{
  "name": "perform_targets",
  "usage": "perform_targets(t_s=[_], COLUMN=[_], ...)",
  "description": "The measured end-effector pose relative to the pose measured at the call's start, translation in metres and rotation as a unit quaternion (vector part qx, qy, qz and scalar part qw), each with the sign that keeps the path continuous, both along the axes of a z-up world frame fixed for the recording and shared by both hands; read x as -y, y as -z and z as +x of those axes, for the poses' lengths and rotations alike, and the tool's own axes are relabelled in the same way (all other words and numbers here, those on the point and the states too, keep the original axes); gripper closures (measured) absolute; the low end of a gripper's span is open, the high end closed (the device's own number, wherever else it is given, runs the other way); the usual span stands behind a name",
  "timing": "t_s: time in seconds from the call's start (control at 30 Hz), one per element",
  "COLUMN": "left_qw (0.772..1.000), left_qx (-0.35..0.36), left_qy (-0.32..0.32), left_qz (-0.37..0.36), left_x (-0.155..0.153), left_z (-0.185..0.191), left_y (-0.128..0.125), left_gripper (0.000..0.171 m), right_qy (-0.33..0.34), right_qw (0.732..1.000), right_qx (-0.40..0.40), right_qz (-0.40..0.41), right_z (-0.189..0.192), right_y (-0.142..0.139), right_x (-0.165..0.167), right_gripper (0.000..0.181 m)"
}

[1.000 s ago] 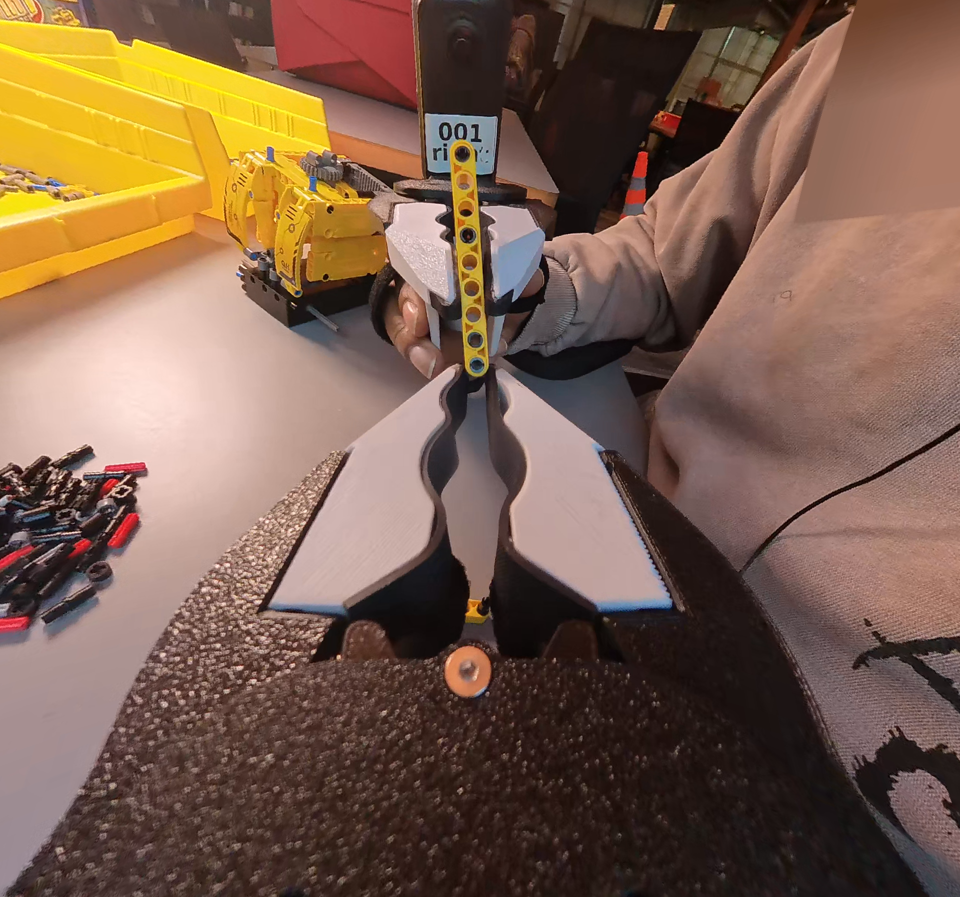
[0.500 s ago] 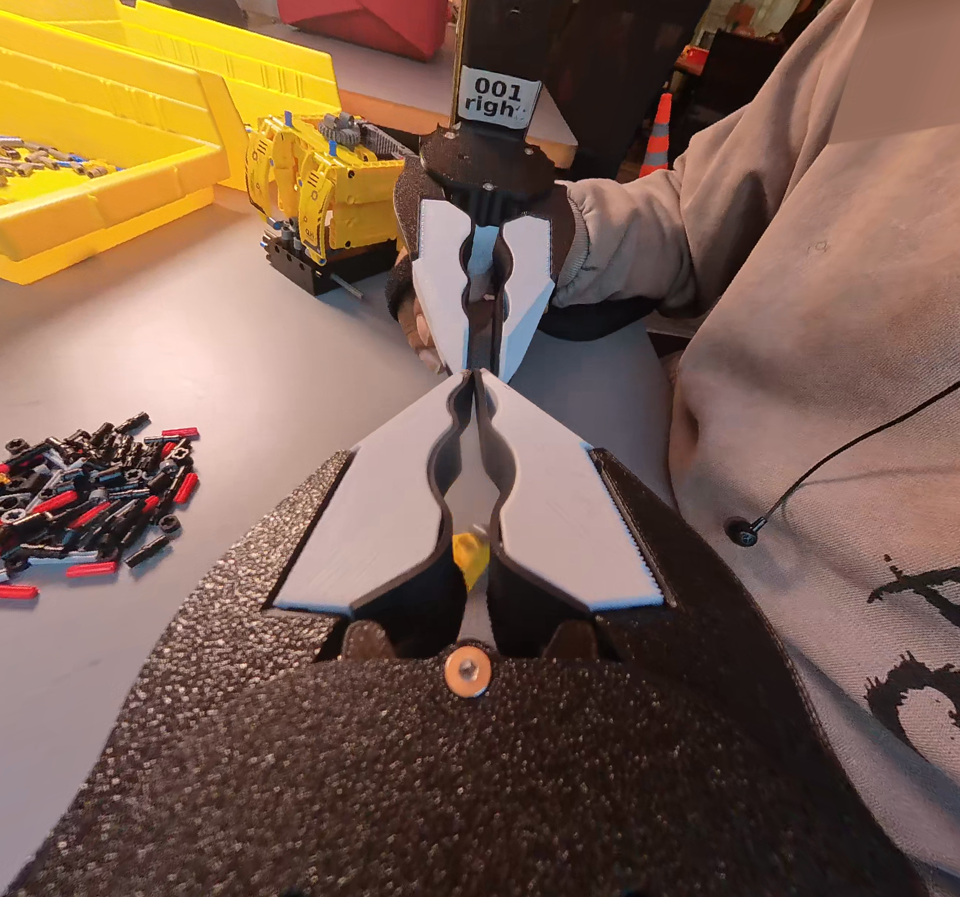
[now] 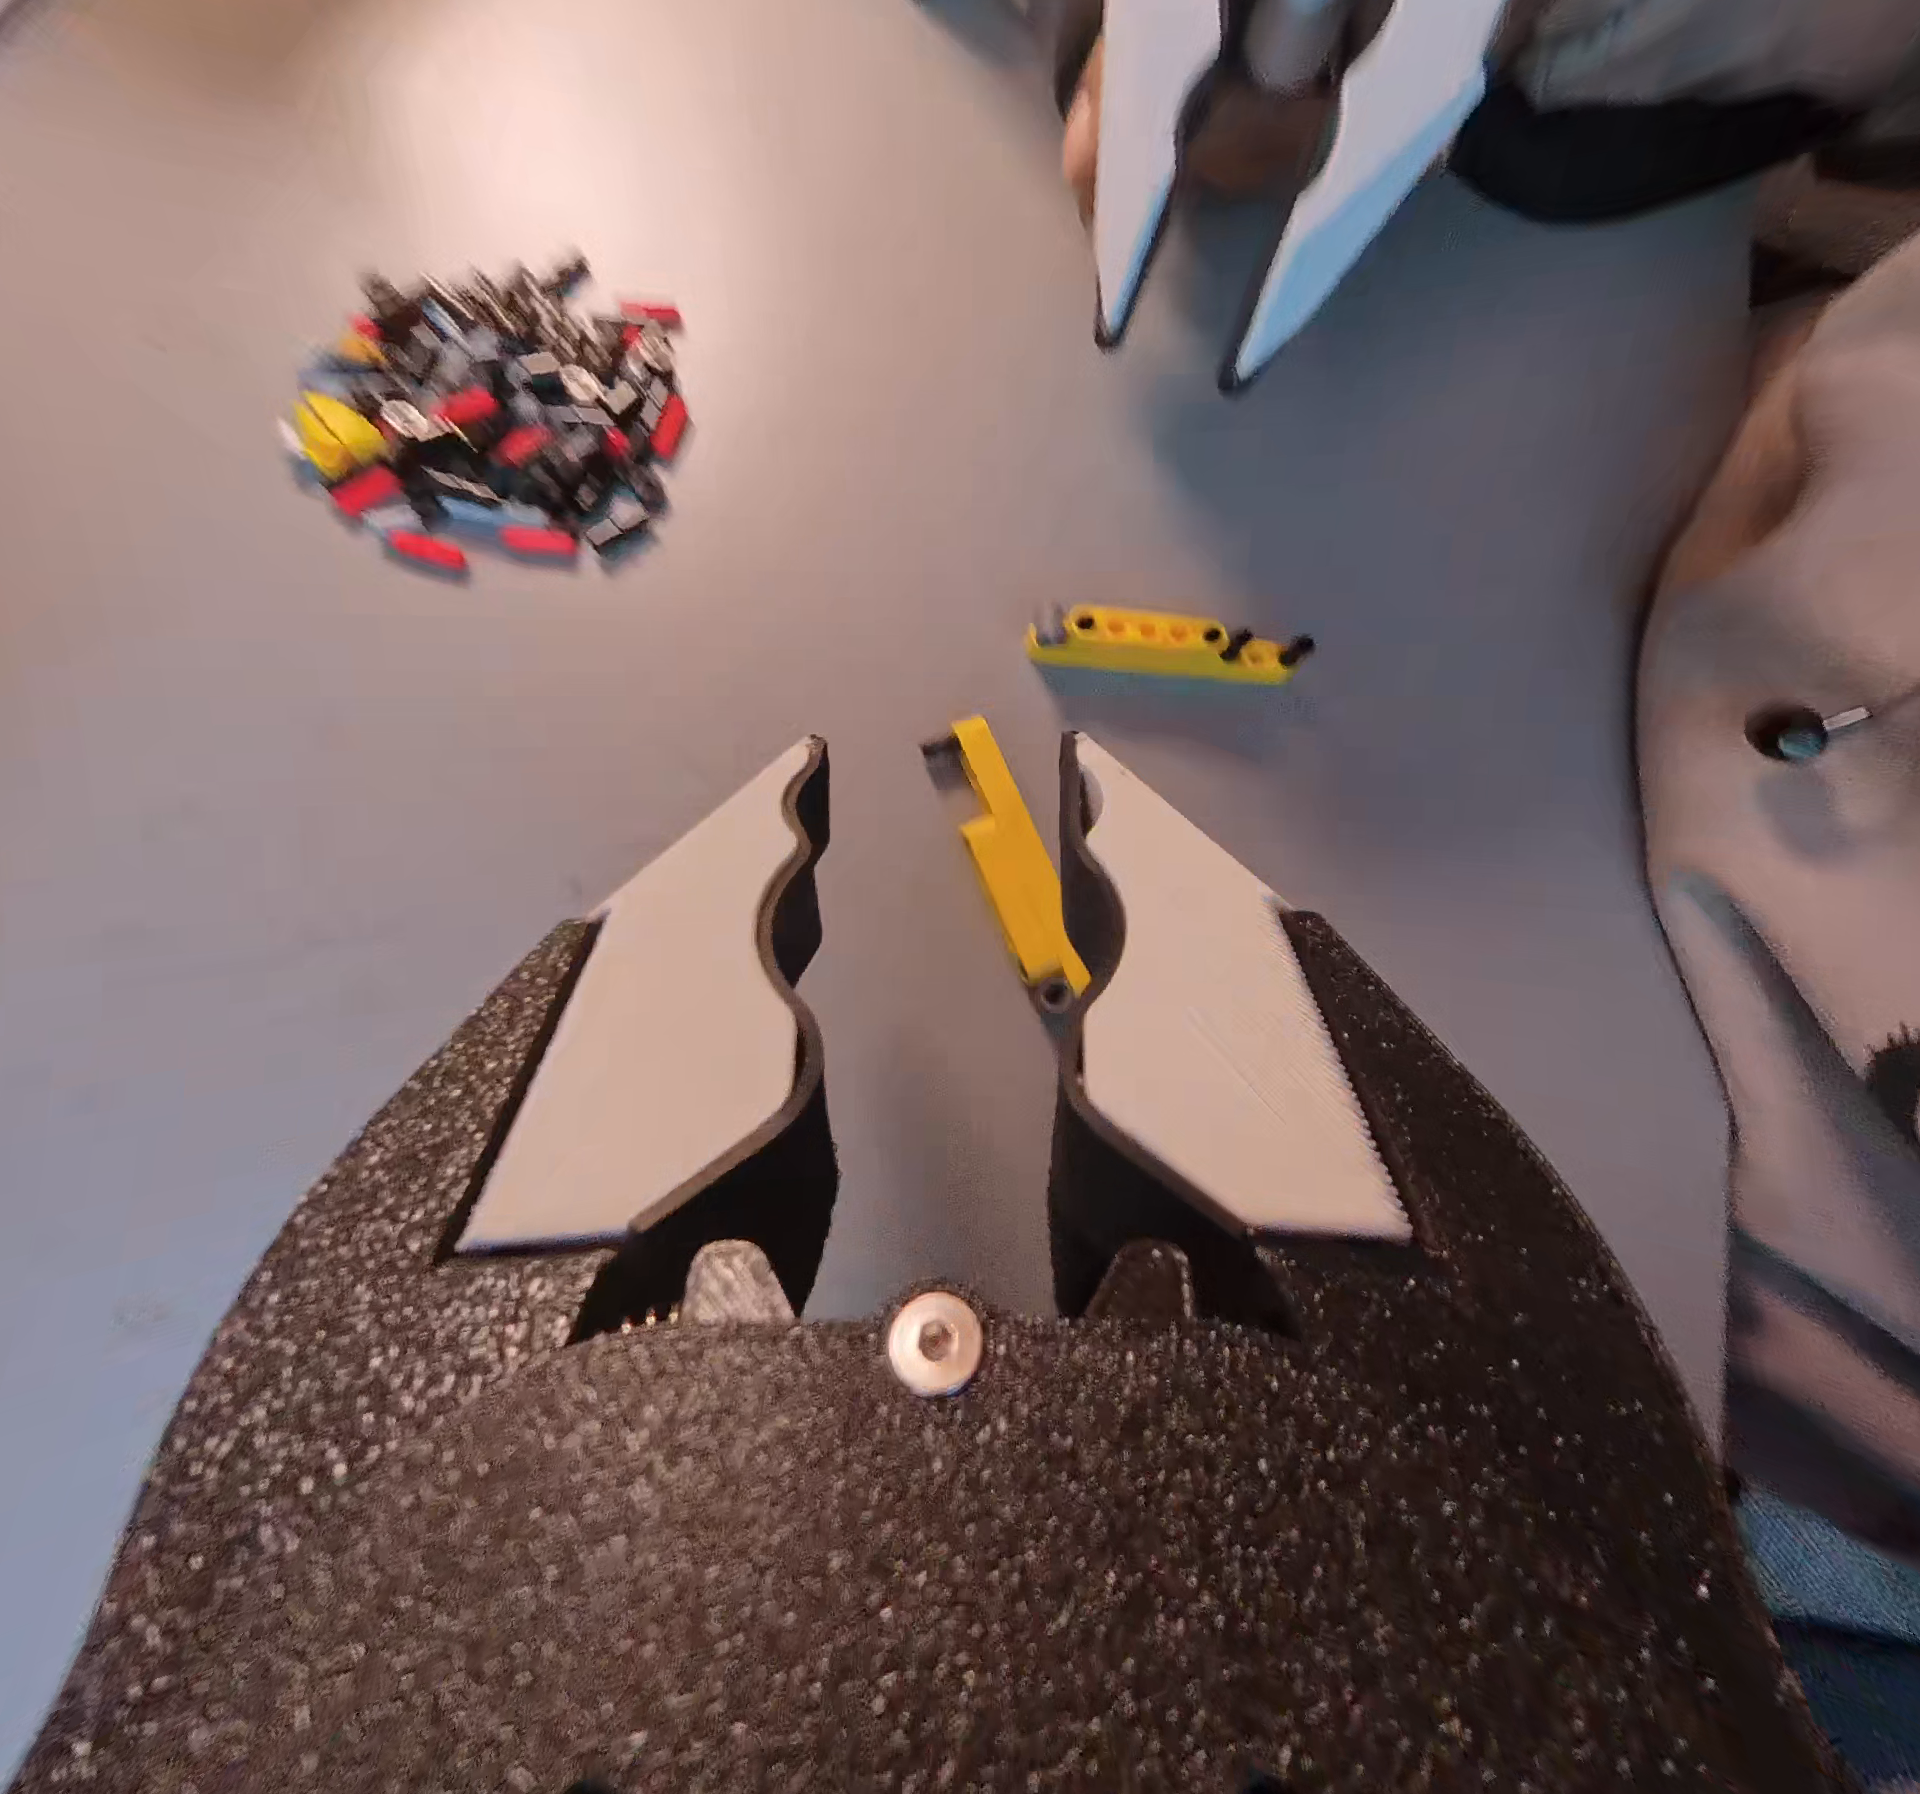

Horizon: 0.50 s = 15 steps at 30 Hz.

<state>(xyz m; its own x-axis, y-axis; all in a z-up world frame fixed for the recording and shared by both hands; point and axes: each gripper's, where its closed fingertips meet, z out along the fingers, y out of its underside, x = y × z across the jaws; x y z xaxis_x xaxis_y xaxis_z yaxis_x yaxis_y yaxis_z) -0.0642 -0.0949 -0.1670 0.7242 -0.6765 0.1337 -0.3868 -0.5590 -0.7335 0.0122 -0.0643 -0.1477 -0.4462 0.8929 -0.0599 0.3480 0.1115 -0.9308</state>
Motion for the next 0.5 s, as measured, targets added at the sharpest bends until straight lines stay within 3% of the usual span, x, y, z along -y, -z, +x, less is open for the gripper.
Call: perform_targets(t_s=[0.07,0.13,0.17,0.27,0.33,0.4,0.5], left_qw=[0.998,0.992,0.991,0.989,0.995,0.992,0.975], left_qx=[-0.044,-0.105,-0.121,-0.142,-0.085,-0.005,-0.049], left_qy=[0.019,0.031,0.038,0.04,0.037,0.028,0.004], left_qz=[-0.049,-0.06,-0.052,-0.019,0.039,0.126,0.216], left_x=[0.017,0.023,0.023,0.014,0.001,-0.013,-0.03], left_z=[0.001,-0.002,-0.002,-0.005,0.006,0.021,0.026], left_y=[0.023,0.039,0.039,0.036,0.014,-0.023,-0.041], left_gripper=[0.125,0.137,0.153,0.156,0.156,0.157,0.157], right_qy=[0.003,0.006,0.009,0.017,0.026,0.036,0.054], right_qw=[1.0,1.0,1.0,1.0,0.999,0.999,0.992], right_qx=[0.001,0.001,0.001,-0.006,-0.015,-0.027,-0.036], right_qz=[-0.001,-0.001,0.0,0.0,-0.011,-0.03,-0.107], right_z=[-0.001,-0.001,-0.002,-0.003,-0.005,-0.007,-0.009], right_y=[0.0,0.001,0.001,-0.001,-0.006,-0.012,-0.028], right_x=[-0.001,-0.002,-0.003,-0.005,-0.006,-0.006,-0.007], right_gripper=[0.16,0.16,0.161,0.161,0.16,0.157,0.138])
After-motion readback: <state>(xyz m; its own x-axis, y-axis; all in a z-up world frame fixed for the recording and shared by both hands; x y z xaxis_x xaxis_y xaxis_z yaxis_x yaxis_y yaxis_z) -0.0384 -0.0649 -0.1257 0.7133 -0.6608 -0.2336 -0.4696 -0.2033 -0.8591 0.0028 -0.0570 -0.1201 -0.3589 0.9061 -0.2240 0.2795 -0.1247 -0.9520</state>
